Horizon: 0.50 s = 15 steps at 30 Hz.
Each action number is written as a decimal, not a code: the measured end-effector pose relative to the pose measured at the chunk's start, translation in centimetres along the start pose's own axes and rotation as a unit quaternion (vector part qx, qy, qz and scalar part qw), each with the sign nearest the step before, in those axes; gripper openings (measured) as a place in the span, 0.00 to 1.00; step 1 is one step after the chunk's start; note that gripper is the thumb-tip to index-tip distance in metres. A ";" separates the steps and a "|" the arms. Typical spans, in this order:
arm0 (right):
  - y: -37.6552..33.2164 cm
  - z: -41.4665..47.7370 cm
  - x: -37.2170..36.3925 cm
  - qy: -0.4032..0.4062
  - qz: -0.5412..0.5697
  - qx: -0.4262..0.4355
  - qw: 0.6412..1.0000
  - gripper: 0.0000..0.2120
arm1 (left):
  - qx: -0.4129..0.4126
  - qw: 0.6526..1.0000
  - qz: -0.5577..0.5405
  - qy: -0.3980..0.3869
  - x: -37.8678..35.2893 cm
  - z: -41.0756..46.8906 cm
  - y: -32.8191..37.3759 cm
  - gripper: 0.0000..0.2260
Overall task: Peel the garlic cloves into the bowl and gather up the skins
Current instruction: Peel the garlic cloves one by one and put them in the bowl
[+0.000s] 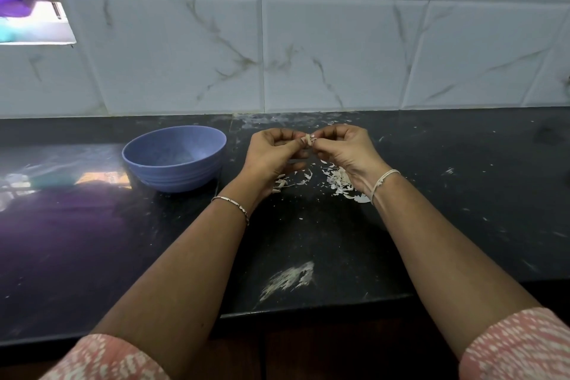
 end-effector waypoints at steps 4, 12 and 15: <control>-0.3 -0.2 -0.3 0.018 -0.049 0.028 0.998 0.06 | 0.000 1.000 -0.005 -0.001 0.0 0.0 0.0 0.02; -0.2 0.2 1.7 0.066 -0.428 0.019 0.901 0.04 | -0.009 0.998 -0.060 0.003 0.2 0.2 0.0 0.02; -0.2 0.1 1.9 0.063 -0.490 0.018 0.870 0.05 | -0.001 0.997 -0.073 -0.003 0.1 0.2 0.1 0.02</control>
Point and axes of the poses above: each hand's wrist, its own z-axis towards the middle knuckle, its own x-axis out of the back of the hand, y = z × x, the point moved 1 cm from there along z, towards the middle knuckle, and after that the axes turned 15 degrees about -y, right-handed, at the moved point
